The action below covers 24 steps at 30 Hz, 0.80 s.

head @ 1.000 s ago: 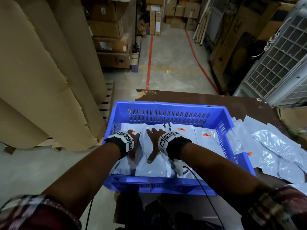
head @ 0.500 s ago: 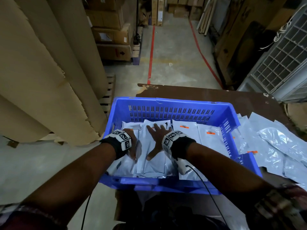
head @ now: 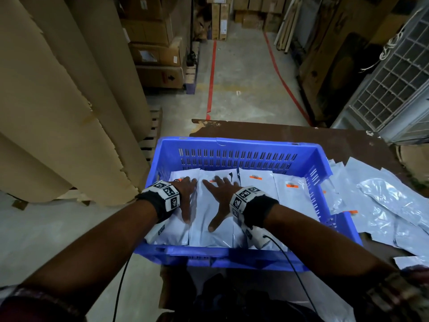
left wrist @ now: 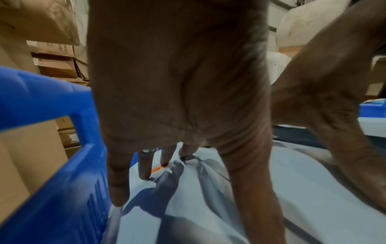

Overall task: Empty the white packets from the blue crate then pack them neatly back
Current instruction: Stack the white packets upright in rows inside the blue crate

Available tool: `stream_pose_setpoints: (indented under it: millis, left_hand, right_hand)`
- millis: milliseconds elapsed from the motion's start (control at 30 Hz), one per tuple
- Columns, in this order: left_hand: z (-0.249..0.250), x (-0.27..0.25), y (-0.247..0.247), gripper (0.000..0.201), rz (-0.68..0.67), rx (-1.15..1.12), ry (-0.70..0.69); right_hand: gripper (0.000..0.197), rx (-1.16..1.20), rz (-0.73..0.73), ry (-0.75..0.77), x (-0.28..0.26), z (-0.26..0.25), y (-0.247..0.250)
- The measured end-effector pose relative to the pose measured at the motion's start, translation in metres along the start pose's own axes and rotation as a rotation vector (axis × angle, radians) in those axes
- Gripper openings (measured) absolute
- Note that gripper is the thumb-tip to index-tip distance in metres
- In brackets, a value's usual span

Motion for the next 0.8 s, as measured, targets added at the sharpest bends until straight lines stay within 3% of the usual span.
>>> stream_pose_setpoints:
  millis: [167,333,467,600,800]
  left_hand:
    - [0.001,-0.001,0.003,0.130,-0.023,-0.079,0.005]
    - [0.006,-0.012,0.019,0.116,0.060,-0.081,0.001]
    - [0.012,-0.022,0.039,0.095,0.175,-0.121,-0.087]
    - [0.020,-0.032,0.052,0.062,0.232,-0.196,-0.143]
    - [0.052,-0.043,0.052,0.049,0.311,-0.315,-0.256]
  right_hand:
    - [0.146,0.027,0.031,0.006,-0.008,0.002,-0.001]
    - [0.143,0.180,0.116,0.028,-0.028,0.008,0.025]
    - [0.112,0.256,0.272,0.038,-0.048,0.024,0.057]
    - [0.085,0.354,0.317,-0.012,-0.078,0.060,0.068]
    - [0.058,0.516,0.447,-0.114,-0.130,0.122,0.058]
Point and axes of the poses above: each hand's wrist, its own x-axis towards the middle knuckle, its own y-axis out of the back of the hand, z = x × y, the point moved 5 cm from there along x, towards the middle knuckle, and after that the axes turned 6 degrees about y, right-handed, at the moved point
